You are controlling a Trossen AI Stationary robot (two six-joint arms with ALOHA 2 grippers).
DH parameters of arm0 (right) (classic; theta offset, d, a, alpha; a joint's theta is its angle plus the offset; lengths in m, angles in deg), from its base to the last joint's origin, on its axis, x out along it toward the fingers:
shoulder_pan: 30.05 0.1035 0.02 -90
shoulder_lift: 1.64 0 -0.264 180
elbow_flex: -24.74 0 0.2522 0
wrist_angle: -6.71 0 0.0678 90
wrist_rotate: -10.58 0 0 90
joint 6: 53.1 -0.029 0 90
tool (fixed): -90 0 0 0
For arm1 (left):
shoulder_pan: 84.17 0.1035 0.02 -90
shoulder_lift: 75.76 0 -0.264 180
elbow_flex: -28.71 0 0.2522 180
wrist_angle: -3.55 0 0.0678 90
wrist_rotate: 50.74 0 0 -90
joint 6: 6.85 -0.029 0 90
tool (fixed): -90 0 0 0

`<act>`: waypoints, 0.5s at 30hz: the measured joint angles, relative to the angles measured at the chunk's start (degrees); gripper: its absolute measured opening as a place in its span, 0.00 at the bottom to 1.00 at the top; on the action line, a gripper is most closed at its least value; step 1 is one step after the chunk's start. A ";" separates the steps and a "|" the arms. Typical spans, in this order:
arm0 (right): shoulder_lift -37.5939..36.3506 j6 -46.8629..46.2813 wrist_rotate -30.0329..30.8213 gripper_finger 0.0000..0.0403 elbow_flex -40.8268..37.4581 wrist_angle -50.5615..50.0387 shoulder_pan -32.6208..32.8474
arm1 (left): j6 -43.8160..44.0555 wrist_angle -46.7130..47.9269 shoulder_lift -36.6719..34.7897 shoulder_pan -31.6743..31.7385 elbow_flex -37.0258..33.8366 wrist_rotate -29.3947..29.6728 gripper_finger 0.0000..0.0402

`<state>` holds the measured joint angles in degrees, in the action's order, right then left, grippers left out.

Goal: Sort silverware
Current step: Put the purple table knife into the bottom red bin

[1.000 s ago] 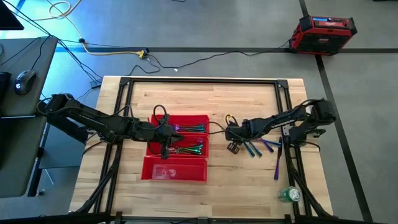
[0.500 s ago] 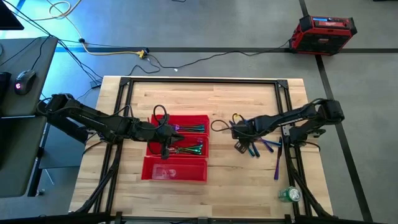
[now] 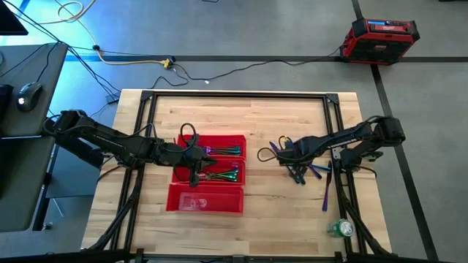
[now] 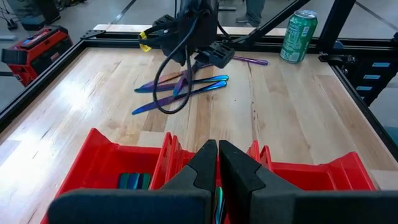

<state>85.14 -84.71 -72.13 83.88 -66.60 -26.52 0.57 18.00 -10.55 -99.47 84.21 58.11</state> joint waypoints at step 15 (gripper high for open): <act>-0.74 1.38 -4.50 0.31 -9.81 7.36 -0.17 | 0.00 0.20 0.00 0.00 0.00 0.00 0.00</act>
<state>84.40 -83.33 -76.63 74.07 -59.24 -26.70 0.57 18.20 -10.55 -99.48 84.21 58.11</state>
